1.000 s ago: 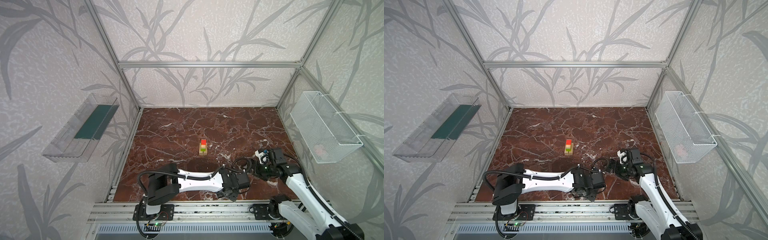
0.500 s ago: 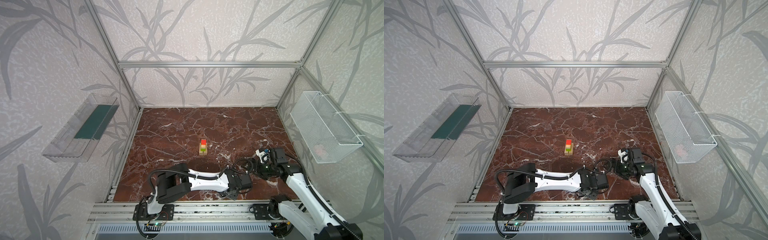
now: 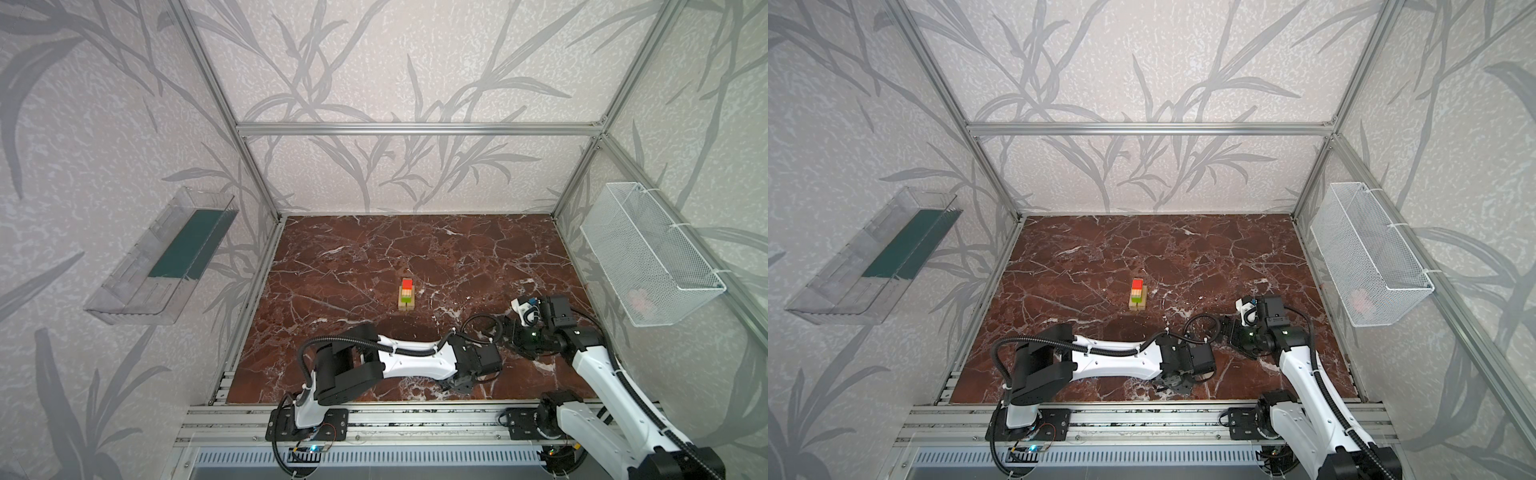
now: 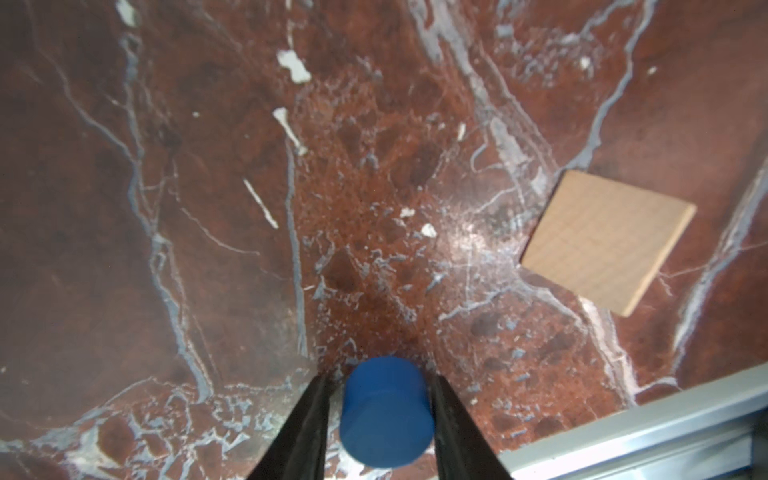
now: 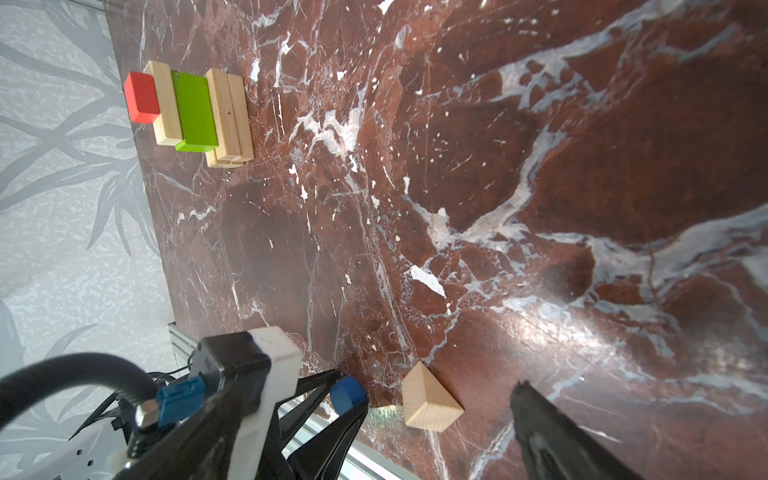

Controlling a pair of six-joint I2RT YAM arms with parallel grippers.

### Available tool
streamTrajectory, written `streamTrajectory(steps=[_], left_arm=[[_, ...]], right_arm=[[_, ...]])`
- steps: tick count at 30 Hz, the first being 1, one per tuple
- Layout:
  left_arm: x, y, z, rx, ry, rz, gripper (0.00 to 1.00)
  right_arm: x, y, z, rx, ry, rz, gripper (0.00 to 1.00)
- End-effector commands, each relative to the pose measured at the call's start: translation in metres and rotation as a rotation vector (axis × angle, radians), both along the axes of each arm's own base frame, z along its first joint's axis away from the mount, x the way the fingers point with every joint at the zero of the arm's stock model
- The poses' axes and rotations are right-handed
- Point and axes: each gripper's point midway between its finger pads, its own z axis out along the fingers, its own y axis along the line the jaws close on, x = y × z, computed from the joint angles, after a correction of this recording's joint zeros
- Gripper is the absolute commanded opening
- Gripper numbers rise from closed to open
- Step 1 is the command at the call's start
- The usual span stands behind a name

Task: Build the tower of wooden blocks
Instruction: 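Lower the left gripper and grasp the blue cylinder, then lift the blue cylinder with the left gripper and carry it over the tower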

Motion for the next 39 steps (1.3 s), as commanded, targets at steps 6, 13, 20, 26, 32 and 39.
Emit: streamTrajectory(steps=[6, 13, 20, 26, 32, 39], left_arm=[[0.001, 0.009, -0.007, 0.032, 0.000, 0.024, 0.36], [0.000, 0.010, -0.007, 0.042, -0.002, 0.027, 0.32], [0.003, 0.014, -0.001, 0.057, -0.017, 0.038, 0.25], [0.013, 0.024, 0.026, 0.032, -0.075, 0.071, 0.23], [0.029, 0.047, 0.061, 0.010, -0.134, 0.120, 0.22], [0.057, 0.084, 0.103, -0.049, -0.150, 0.209, 0.19]], right_arm=[[-0.001, 0.002, -0.001, 0.011, -0.005, 0.018, 0.99], [-0.001, 0.002, 0.000, 0.010, -0.008, 0.020, 0.99], [-0.001, 0.003, 0.002, 0.015, -0.015, 0.025, 0.99], [0.002, 0.007, 0.013, 0.034, -0.055, 0.057, 0.99], [0.010, 0.012, 0.032, 0.054, -0.126, 0.092, 0.99], [0.022, 0.030, 0.054, 0.081, -0.239, 0.168, 0.99]])
